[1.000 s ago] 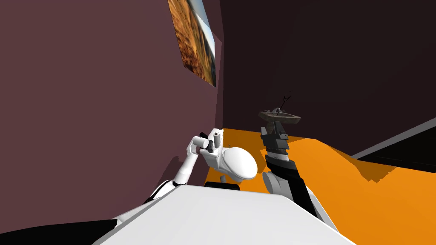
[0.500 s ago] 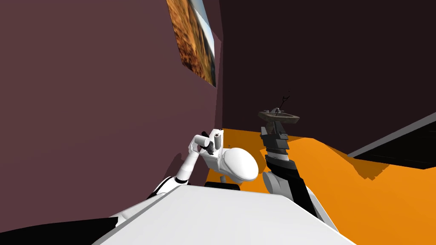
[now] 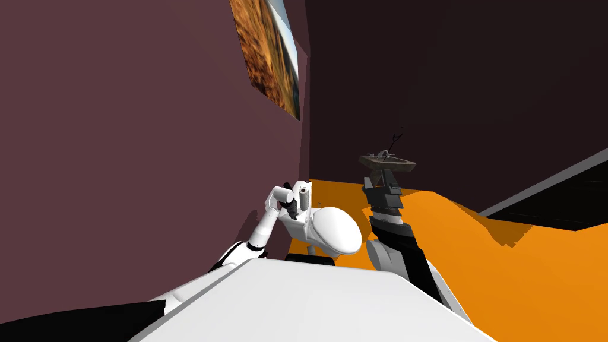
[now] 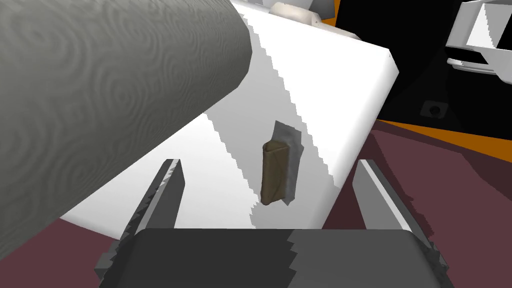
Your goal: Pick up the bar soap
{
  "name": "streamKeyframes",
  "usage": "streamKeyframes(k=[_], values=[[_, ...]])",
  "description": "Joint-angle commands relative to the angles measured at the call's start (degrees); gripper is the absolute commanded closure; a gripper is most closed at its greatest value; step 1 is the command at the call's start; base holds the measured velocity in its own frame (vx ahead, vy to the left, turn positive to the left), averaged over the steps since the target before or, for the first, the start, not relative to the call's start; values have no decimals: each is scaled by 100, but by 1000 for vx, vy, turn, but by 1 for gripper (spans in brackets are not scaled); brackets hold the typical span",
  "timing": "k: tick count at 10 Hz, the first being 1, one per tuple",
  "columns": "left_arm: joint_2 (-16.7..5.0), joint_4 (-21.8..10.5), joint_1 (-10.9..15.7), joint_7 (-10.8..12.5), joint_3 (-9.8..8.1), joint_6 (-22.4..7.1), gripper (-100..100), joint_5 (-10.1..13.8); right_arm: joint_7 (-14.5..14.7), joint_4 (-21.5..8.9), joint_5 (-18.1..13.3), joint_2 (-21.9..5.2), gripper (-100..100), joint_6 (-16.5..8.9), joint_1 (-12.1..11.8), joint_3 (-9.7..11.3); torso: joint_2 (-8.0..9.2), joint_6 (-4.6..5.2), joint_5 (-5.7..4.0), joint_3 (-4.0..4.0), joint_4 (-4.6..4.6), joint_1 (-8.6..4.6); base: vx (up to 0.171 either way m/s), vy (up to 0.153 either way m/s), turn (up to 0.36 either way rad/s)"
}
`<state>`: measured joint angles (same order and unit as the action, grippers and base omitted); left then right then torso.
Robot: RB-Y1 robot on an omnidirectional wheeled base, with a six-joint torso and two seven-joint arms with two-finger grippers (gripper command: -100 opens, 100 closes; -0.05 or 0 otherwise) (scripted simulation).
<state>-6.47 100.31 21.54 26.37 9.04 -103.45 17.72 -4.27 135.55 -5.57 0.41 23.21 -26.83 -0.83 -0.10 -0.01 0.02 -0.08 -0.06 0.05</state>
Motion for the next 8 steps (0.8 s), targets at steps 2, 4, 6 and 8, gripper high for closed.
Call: streamKeyframes(k=[2, 4, 6, 8], values=[[12, -96, 111, 69, 18, -400, -100, 30, 0, 0, 0, 0, 0, 0, 0, 0, 2, -1, 0, 1, 1, -2, 14, 31, -23], [15, -143, 166, 99, 25, -630, -100, 45, 0, 0, 0, 0, 0, 0, 0, 0, -1, -1, 1, 0, 0, 5, 23, 41, -19], [18, -189, 222, 129, 32, -886, -100, 61, 0, 0, 0, 0, 0, 0, 0, 0, -3, -2, 0, -1, 0, 0, 24, 27, 9], [23, -179, 202, 126, 39, -823, 0, 51, 0, 0, 0, 0, 0, 0, 0, 0, 2, -1, -1, 1, 0, -5, 4, 6, -3]])
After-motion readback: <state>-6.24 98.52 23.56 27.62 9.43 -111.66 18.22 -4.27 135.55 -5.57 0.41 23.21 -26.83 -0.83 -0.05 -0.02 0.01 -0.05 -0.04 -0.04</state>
